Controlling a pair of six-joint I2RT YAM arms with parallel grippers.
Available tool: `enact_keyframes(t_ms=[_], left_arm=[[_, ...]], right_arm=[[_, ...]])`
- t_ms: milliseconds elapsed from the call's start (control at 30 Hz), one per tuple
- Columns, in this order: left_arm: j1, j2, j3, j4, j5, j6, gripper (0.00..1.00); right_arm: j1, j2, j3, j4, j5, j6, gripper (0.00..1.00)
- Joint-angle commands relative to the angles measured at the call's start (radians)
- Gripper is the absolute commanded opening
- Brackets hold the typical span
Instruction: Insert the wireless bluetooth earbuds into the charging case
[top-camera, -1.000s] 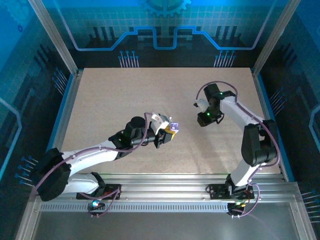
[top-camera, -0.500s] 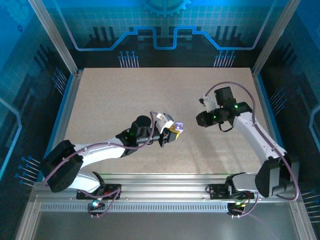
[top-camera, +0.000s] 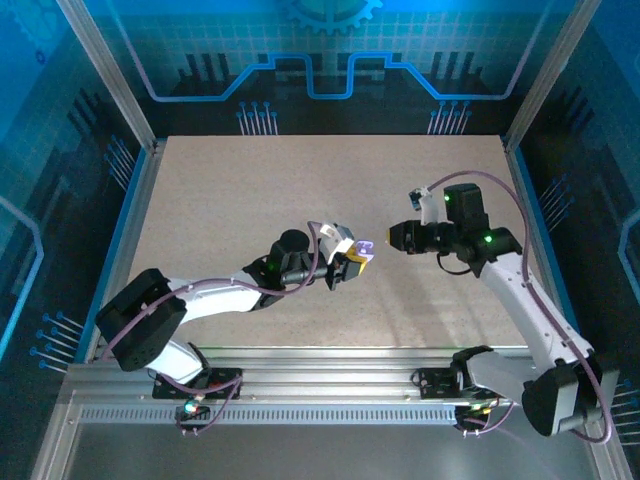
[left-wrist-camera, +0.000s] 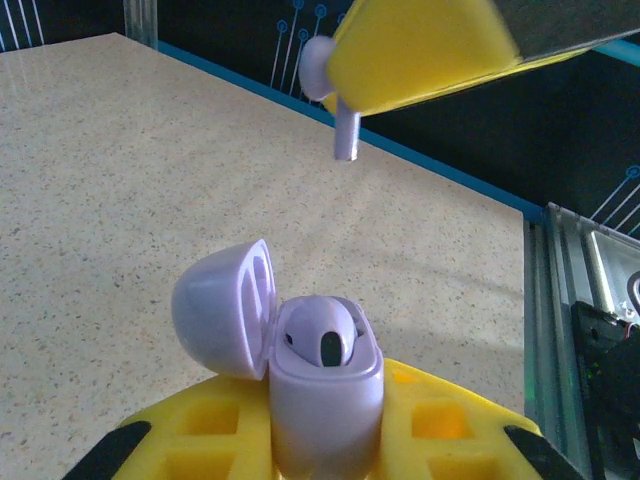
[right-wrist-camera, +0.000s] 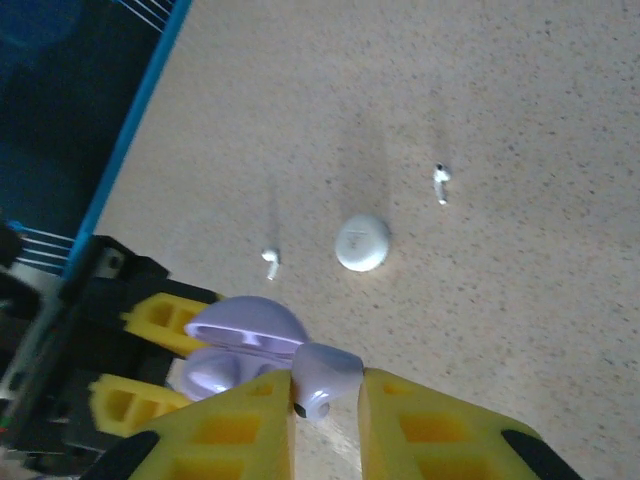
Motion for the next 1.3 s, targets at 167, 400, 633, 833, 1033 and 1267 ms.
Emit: enact_keyframes(t_ms=[167,400,633,833,1033,1267], left_arm=[[-0.008,0.012,0.031,0.11,-0.014,-0.022,0.19],[-0.008,0.009,0.026,0.137,-0.012,-0.033,0.19],[-0.009,0.01,0.028,0.145,-0.009,-0.032,0.19],[-0.009,0.009,0.033,0.153,-0.003,-0.031,0.19],[-0.009,0.009,0.033,0.167,-0.002,-0.038,0.19],[-0.01,0.001,0.032,0.176,-0.008,-0.04,0.19]], right_arm=[[0.032,-0.113,-0.125,0.147,-0.036,0.176,0.22],[0.068,-0.139,-0.171,0.214,-0.023,0.237,0.23],[0.091,-0.129,-0.173,0.261,-0.009,0.262,0.22],[0.105,-0.115,-0.176,0.289,-0.004,0.274,0.23],[0.118,-0.092,-0.176,0.303,0.0,0.275,0.22],[0.126,-0.091,-0.179,0.289,0.017,0.266,0.23]])
